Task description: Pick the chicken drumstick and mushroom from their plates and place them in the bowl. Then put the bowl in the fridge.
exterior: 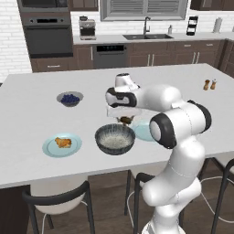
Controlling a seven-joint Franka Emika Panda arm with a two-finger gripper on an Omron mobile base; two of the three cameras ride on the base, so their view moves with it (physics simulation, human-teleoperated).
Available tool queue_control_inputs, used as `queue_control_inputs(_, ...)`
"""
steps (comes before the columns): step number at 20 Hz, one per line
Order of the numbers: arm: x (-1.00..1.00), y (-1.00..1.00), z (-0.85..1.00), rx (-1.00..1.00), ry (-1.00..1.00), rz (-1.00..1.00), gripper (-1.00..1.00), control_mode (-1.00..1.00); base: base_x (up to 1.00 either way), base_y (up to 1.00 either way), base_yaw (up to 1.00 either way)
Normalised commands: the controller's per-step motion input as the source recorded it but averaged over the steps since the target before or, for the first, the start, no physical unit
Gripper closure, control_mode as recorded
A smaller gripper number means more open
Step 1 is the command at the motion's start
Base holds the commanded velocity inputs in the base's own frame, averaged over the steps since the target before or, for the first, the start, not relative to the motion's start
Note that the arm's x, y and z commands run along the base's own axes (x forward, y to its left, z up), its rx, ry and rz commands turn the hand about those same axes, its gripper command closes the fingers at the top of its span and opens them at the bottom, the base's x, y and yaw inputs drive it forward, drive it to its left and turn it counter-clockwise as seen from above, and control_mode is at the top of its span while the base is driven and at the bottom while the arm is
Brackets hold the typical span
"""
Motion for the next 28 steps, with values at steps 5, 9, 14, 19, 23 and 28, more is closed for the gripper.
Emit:
queue_control_inputs(5,-0.05,0.59,-0.69,0.0,0.0,0.06,1.0,-1.0,0.0,0.0,0.0)
queue_control_inputs(9,0.01,0.23,-0.72,0.0,-0.01,0.01,1.0,-1.0,0.0,0.0,0.0)
queue_control_inputs(14,0.03,0.0,-0.1,0.0,-0.01,0.0,-1.0,-1.0,0.0,0.0,0.0)
queue_control_inputs(19,-0.2,0.05,0.41,0.0,-0.06,0.0,-1.0,-1.0,0.0,0.0,0.0)
queue_control_inputs(23,-0.11,0.37,0.69,0.01,-0.01,0.0,-1.0,-1.0,0.0,0.0,0.0)
queue_control_inputs(28,-0.22,0.83,0.85,0.06,0.02,0.01,-1.0,-1.0,0.0,0.0,0.0)
